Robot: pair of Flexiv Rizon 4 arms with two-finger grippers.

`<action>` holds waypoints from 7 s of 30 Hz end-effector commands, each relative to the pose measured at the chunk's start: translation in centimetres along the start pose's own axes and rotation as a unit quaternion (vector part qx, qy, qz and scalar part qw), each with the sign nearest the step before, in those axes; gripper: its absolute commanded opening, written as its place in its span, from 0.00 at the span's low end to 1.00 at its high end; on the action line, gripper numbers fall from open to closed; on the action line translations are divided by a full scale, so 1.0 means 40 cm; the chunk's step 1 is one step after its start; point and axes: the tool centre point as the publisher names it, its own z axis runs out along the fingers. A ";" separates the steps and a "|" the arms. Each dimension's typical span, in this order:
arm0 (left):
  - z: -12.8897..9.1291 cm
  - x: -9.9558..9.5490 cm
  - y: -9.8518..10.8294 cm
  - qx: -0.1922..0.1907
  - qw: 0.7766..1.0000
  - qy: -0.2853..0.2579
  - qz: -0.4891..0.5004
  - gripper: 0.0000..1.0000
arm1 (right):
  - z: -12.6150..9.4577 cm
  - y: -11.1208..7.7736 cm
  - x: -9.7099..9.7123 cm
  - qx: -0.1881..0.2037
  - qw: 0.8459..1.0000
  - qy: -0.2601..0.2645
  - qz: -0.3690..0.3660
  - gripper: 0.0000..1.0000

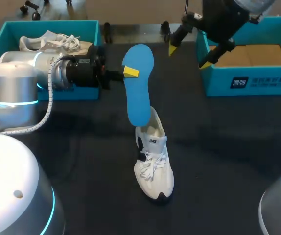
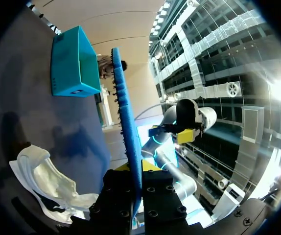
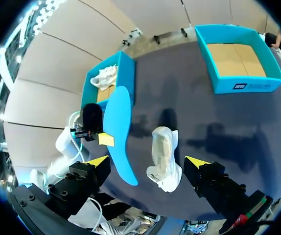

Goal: Take the shoe out of the shoebox, open the shoe tongue, remove and reinsert the insole, then place the shoe into the shoebox

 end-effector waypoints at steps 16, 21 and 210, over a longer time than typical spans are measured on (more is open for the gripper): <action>0.001 0.003 0.002 0.001 1.000 -0.002 0.000 0.00 | 0.042 0.019 -0.077 0.008 0.943 0.332 -0.010 1.00; 0.001 0.003 0.002 0.001 1.000 -0.002 0.000 0.00 | 0.050 0.023 -0.073 0.010 0.938 0.348 -0.014 1.00; 0.066 0.004 -0.137 -0.042 -0.048 -0.199 0.978 0.00 | 0.184 0.008 0.010 0.022 0.911 0.409 -0.051 0.52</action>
